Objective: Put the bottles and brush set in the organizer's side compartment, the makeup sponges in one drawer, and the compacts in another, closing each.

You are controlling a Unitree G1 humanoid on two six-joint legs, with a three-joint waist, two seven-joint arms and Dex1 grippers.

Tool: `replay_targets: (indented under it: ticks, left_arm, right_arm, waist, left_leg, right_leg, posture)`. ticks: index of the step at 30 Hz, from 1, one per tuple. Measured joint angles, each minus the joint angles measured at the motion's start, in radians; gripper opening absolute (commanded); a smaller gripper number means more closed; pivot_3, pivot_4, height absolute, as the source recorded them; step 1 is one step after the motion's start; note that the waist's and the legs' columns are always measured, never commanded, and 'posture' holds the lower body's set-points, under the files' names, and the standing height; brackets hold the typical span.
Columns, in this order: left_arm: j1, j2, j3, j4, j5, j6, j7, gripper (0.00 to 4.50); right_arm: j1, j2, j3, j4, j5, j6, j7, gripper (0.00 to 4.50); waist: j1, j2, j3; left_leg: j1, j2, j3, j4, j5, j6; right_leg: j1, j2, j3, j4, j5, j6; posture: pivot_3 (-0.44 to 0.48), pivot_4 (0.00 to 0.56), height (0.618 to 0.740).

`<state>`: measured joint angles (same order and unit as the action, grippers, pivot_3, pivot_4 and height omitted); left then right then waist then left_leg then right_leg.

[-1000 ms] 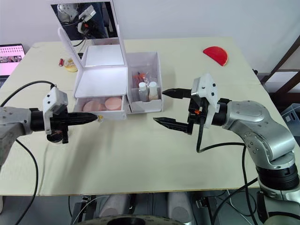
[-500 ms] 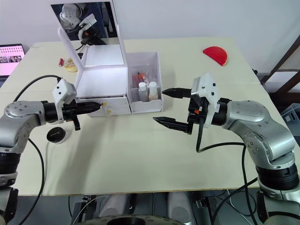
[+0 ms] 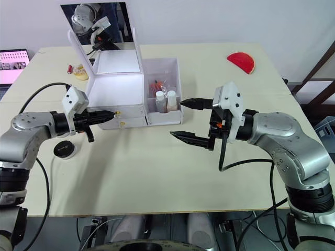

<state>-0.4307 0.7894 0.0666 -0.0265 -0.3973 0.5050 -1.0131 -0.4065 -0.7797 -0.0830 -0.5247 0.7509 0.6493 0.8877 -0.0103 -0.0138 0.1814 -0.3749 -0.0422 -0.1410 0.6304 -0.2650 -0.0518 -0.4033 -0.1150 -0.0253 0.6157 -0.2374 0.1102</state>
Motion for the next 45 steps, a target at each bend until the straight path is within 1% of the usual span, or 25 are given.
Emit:
replay_targets:
  ticks: [2,5,8,9,11,13,15,16,18,20,21,22,23,27,30,37,45]
  left_arm:
    - [0.018,0.016,0.028,-0.030,-0.029,0.023,-0.010,0.02]
    - [0.060,0.063,0.098,-0.097,-0.100,0.088,-0.034,0.02]
    - [0.170,0.132,0.250,-0.182,-0.221,0.186,-0.078,0.02]
    - [0.220,0.154,0.315,-0.197,-0.253,0.213,-0.093,0.02]
    - [0.305,0.184,0.437,-0.203,-0.281,0.242,-0.109,0.02]
    - [0.413,0.202,0.568,-0.179,-0.270,0.230,-0.127,0.02]
    - [0.501,0.203,0.675,-0.129,-0.242,0.203,-0.139,0.55]
    - [0.546,0.204,0.734,-0.092,-0.227,0.187,-0.145,0.89]
    - [0.616,0.206,0.829,-0.009,-0.198,0.158,-0.156,1.87]
    - [0.706,0.220,0.906,0.076,-0.168,0.118,-0.190,2.96]
    - [0.741,0.222,0.935,0.122,-0.153,0.102,-0.203,3.39]
    - [0.761,0.223,0.951,0.160,-0.144,0.086,-0.212,3.99]
    - [0.780,0.223,0.965,0.202,-0.135,0.068,-0.221,4.45]
    - [0.806,0.223,0.994,0.319,-0.121,-0.003,-0.225,4.45]
    - [0.811,0.222,1.010,0.359,-0.116,-0.027,-0.224,4.45]
    - [0.805,0.227,1.010,0.373,-0.116,-0.059,-0.225,4.45]
    - [0.770,0.231,1.000,0.367,-0.116,-0.062,-0.223,4.45]
  right_arm:
    - [0.000,-0.001,-0.001,0.000,0.001,0.000,0.003,4.50]
    - [0.001,-0.014,-0.011,0.002,0.008,0.005,0.009,4.50]
    - [0.028,-0.047,-0.056,0.015,0.018,0.024,0.012,4.50]
    - [0.056,-0.071,-0.074,0.024,0.016,0.025,0.017,4.50]
    - [0.103,-0.094,-0.114,0.051,0.015,0.034,0.023,4.50]
    - [0.170,-0.115,-0.182,0.077,0.019,0.043,0.035,4.50]
    - [0.234,-0.137,-0.251,0.113,0.018,0.042,0.055,4.50]
    - [0.274,-0.146,-0.294,0.135,0.015,0.037,0.070,4.50]
    - [0.346,-0.156,-0.367,0.181,-0.001,0.016,0.102,4.50]
    - [0.435,-0.184,-0.420,0.242,-0.043,-0.036,0.155,4.50]
    - [0.471,-0.192,-0.440,0.282,-0.071,-0.061,0.176,4.50]
    - [0.493,-0.195,-0.450,0.323,-0.098,-0.090,0.190,4.50]
    - [0.513,-0.200,-0.457,0.373,-0.133,-0.126,0.201,4.50]
    - [0.550,-0.223,-0.462,0.545,-0.245,-0.249,0.222,4.50]
    - [0.554,-0.222,-0.467,0.610,-0.270,-0.303,0.242,4.50]
    - [0.554,-0.222,-0.470,0.646,-0.278,-0.369,0.281,4.50]
    - [0.515,-0.211,-0.470,0.566,-0.242,-0.327,0.257,4.50]
  waist:
    - [-0.001,0.000,0.000]
    - [-0.005,0.000,0.000]
    - [-0.006,0.000,0.000]
    - [-0.005,0.000,0.000]
    - [-0.002,0.000,0.000]
    - [-0.001,0.000,0.000]
    - [0.001,0.000,0.000]
    - [0.002,-0.001,0.000]
    - [0.003,-0.002,0.000]
    - [0.002,-0.002,0.000]
    - [0.002,-0.002,0.000]
    - [0.001,-0.002,0.000]
    - [0.001,-0.002,0.000]
    - [-0.001,-0.002,0.000]
    - [-0.002,-0.003,0.000]
    - [-0.003,-0.002,0.000]
    - [-0.002,-0.002,0.000]
  left_leg:
    - [0.000,0.000,0.000,-0.001,0.000,0.000]
    - [0.000,0.000,0.001,-0.002,0.000,0.000]
    - [0.000,0.001,0.001,-0.003,0.000,0.000]
    - [0.000,0.001,0.001,-0.003,0.000,0.000]
    - [0.000,0.001,0.002,-0.003,0.000,0.000]
    - [0.000,0.001,0.002,-0.003,0.000,0.000]
    - [0.000,0.001,0.003,-0.002,0.000,0.000]
    - [0.000,0.001,0.003,-0.002,0.000,0.000]
    - [0.000,0.001,0.003,-0.002,0.000,0.000]
    - [0.000,0.001,0.005,-0.001,0.000,0.000]
    - [0.000,0.001,0.006,-0.001,-0.001,0.000]
    - [0.000,0.002,0.007,-0.001,-0.001,0.000]
    - [0.000,0.003,0.010,-0.001,-0.001,-0.001]
    - [0.000,0.006,0.013,-0.001,-0.001,-0.001]
    - [0.000,0.006,0.014,-0.001,-0.001,-0.001]
    - [0.000,0.006,0.014,-0.004,-0.001,-0.001]
    - [0.000,0.007,0.015,-0.003,-0.001,-0.001]
  right_leg:
    - [0.000,0.000,0.000,-0.001,0.000,0.000]
    - [-0.001,0.000,0.001,-0.001,-0.001,0.001]
    - [-0.002,0.000,0.001,-0.001,-0.001,0.001]
    - [-0.002,0.000,0.001,-0.001,-0.001,0.001]
    - [-0.002,0.000,0.001,-0.002,-0.001,0.000]
    - [-0.001,0.000,0.001,-0.002,-0.003,-0.004]
    - [-0.001,0.000,0.001,-0.002,-0.004,-0.004]
    - [-0.001,0.000,0.001,-0.002,-0.004,-0.004]
    - [-0.001,0.000,0.001,-0.002,-0.004,-0.004]
    - [-0.001,-0.001,0.001,-0.003,-0.006,-0.001]
    - [-0.001,-0.002,0.002,-0.003,-0.006,-0.001]
    - [-0.001,-0.003,0.002,-0.003,-0.006,-0.001]
    - [-0.001,-0.003,0.002,-0.003,-0.006,-0.001]
    - [-0.002,-0.004,0.001,-0.004,-0.006,-0.001]
    - [-0.002,-0.004,0.001,-0.004,-0.006,-0.001]
    - [-0.003,-0.004,0.001,-0.004,-0.005,-0.002]
    - [-0.003,-0.004,0.001,-0.004,-0.006,-0.001]
  posture:
    - [0.000,0.150,0.739]
    - [0.000,0.150,0.739]
    - [0.000,0.150,0.739]
    - [0.000,0.150,0.739]
    - [0.000,0.150,0.739]
    - [0.000,0.150,0.739]
    - [0.000,0.150,0.739]
    - [0.000,0.150,0.739]
    - [0.000,0.150,0.739]
    - [0.000,0.150,0.739]
    - [0.000,0.150,0.739]
    - [0.000,0.150,0.739]
    - [0.000,0.150,0.739]
    - [0.000,0.150,0.739]
    - [0.000,0.150,0.739]
    - [0.000,0.150,0.739]
    - [0.000,0.150,0.739]
